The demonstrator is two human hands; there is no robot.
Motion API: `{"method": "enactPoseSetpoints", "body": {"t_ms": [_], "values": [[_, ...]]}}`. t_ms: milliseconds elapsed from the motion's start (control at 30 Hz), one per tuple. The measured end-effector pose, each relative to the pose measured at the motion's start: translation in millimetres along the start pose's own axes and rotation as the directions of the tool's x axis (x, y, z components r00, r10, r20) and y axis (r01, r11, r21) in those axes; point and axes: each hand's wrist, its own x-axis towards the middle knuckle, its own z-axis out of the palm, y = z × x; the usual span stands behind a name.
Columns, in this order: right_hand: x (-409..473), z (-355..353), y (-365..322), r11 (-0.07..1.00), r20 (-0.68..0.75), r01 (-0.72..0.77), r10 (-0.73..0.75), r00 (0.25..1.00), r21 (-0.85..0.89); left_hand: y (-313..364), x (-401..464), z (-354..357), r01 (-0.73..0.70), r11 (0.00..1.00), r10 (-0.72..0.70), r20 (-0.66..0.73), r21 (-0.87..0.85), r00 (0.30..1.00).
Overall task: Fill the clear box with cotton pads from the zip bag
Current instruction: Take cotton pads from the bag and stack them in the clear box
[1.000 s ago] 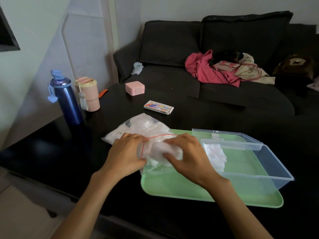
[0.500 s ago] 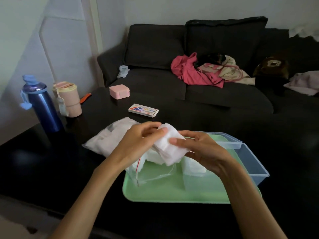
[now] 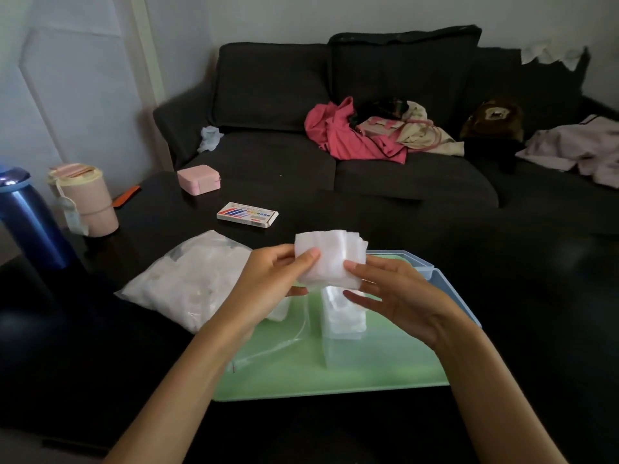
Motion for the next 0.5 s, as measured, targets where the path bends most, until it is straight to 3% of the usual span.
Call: {"method": "enactPoseSetpoints", "body": {"t_ms": [233, 367, 500], "values": [[-9, -25, 1, 0.999, -0.136, 0.004, 0.001, 0.991, 0.038, -9, 10, 27, 0.034, 0.999, -0.032, 0.043, -0.036, 0.999], [-9, -28, 7, 0.982, -0.344, 0.105, -0.154, 0.926, -0.156, -13, 15, 40, 0.042, 0.998, -0.039, 0.061, -0.055, 0.997], [-9, -31, 9, 0.990, -0.324, 0.087, -0.120, 0.938, -0.113, -18, 15, 50, -0.010, 0.999, 0.014, 0.104, -0.039, 0.994]]}}
